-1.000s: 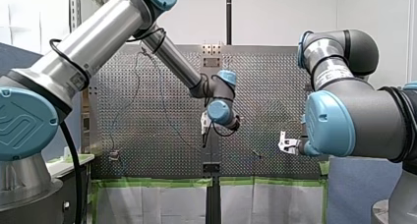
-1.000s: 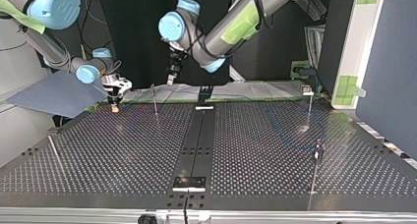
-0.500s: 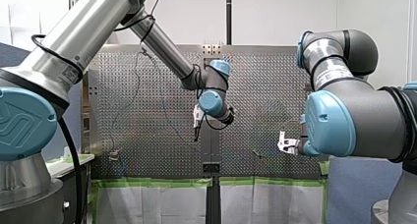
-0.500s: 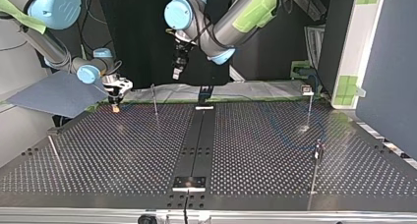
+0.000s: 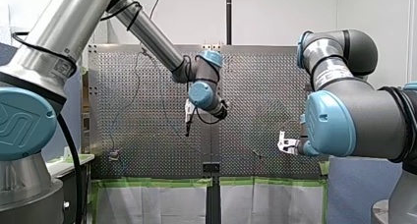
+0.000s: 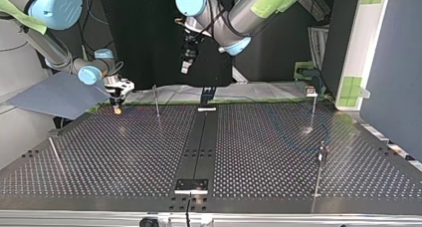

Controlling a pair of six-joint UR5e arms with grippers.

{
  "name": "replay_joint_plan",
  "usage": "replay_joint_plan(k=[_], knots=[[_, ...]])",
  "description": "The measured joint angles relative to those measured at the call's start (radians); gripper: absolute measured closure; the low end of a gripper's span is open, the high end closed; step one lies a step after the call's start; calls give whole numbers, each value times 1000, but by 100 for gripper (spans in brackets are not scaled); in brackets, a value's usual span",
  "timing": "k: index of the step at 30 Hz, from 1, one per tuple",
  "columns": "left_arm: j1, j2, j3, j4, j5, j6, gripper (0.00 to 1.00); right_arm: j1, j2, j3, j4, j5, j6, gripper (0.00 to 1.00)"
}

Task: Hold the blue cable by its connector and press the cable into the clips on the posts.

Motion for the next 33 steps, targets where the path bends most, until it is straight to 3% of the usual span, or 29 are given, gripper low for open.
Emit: replay_joint_plan(k=[23,33], knots=[[0,210,-210,15,-25,-17,0,5,0,0,1,-3,-2,100],[10,307,-307,87,29,-68,0,5,0,0,15,-2,-14,100]])
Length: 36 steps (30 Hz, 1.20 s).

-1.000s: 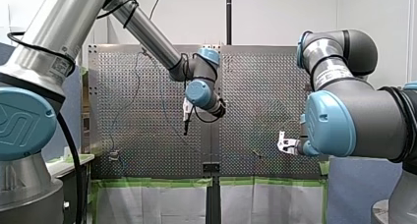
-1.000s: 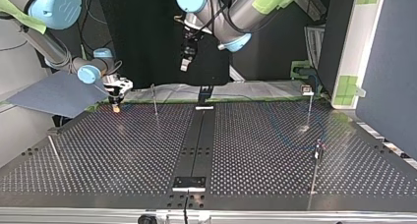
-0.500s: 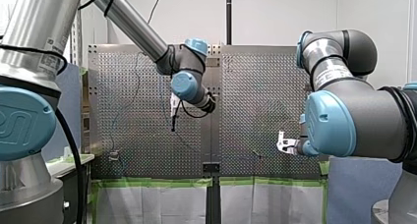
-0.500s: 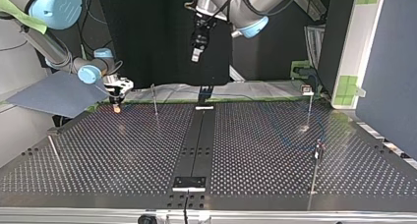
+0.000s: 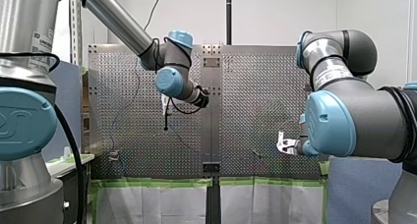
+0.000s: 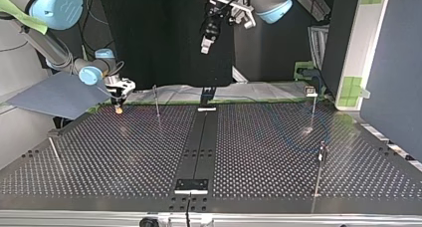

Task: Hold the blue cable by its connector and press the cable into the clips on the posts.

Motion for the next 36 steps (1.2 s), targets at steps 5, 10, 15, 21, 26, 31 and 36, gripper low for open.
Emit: replay_joint_plan(k=[5,10,15,21,26,31,36], knots=[[3,36,-36,35,3,-7,0,0,0,0,1,0,-1,100],[3,42,-42,41,3,-7,0,0,0,0,1,0,-1,100],[3,42,-42,42,3,-7,0,0,0,0,1,0,-1,100],[3,42,-42,42,3,-7,0,0,0,0,1,0,-1,100],[3,42,-42,42,3,-7,0,0,0,0,1,0,-2,100],[3,42,-42,42,3,-7,0,0,0,0,1,0,-1,100],[3,42,-42,42,3,-7,0,0,0,0,1,0,-2,100]])
